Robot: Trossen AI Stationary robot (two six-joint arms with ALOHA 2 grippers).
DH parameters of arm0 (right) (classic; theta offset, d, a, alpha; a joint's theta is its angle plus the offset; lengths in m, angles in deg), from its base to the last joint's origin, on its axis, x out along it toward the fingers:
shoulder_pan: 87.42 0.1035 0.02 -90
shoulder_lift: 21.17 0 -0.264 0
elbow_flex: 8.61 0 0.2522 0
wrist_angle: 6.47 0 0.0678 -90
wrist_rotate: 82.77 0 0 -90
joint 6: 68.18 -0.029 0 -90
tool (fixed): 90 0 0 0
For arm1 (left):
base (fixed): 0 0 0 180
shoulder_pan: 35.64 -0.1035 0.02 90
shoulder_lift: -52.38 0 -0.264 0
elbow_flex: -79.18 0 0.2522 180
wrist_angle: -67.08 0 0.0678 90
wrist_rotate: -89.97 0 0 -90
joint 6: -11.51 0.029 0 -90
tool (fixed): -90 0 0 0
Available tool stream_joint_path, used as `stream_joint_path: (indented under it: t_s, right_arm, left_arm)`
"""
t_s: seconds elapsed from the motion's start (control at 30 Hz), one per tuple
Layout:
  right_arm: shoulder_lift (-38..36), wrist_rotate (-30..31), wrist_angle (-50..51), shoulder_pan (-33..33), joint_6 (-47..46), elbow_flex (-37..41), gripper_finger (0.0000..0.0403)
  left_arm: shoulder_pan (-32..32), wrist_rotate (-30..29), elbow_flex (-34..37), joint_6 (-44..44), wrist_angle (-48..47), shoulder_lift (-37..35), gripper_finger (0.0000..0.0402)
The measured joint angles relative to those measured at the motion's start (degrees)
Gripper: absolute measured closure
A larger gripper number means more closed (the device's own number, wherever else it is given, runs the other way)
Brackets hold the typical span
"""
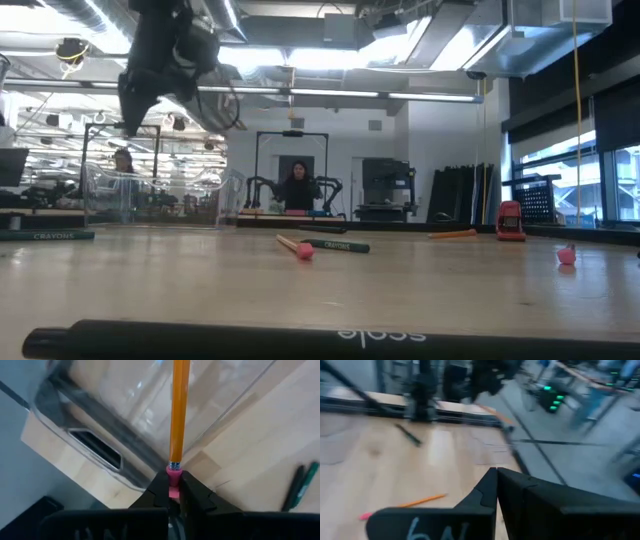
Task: Sort crayons/erasers/pens/pencils in bins
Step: Put the orange pencil into the top transparent bin
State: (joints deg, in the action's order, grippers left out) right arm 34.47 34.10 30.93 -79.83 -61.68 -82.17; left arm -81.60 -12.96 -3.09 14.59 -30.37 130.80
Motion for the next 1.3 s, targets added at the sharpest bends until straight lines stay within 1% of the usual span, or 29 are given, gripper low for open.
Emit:
stream_joint_path:
  t_s: [0.07,0.2,0.4,0.5,0.67,0.93,1.3]
  right_arm:
    - [0.0,1.1,0.0,0.0,0.0,0.0,0.039]
    - [0.0,1.1,0.0,0.0,-0.1,0.0,0.039]
    - [0.0,1.0,0.0,0.0,-0.2,0.0,0.039]
    - [0.0,1.0,0.1,0.0,-0.2,0.0,0.039]
    - [0.0,1.0,0.1,0.0,-0.2,0.0,0.039]
    - [0.0,1.0,0.2,0.0,-0.2,0.0,0.039]
    - [0.0,1.0,0.2,0.0,-0.2,0.0,0.039]
  left_arm:
    - [-1.0,0.0,2.3,0.3,1.4,0.0,0.0392]
    - [-2.2,0.1,6.2,2.4,2.6,0.0,0.0392]
    - [-2.2,0.0,9.4,4.7,10.5,0.0,0.0392]
    - [-2.2,-0.1,10.8,6.6,12.6,0.0,0.0392]
    - [-2.7,-1.0,13.7,6.9,15.8,0.0,0.0392]
    - [-4.5,-1.4,17.2,6.7,19.2,0.0,0.0392]
    - [-5.3,-1.3,19.4,6.5,21.8,0.0,0.0392]
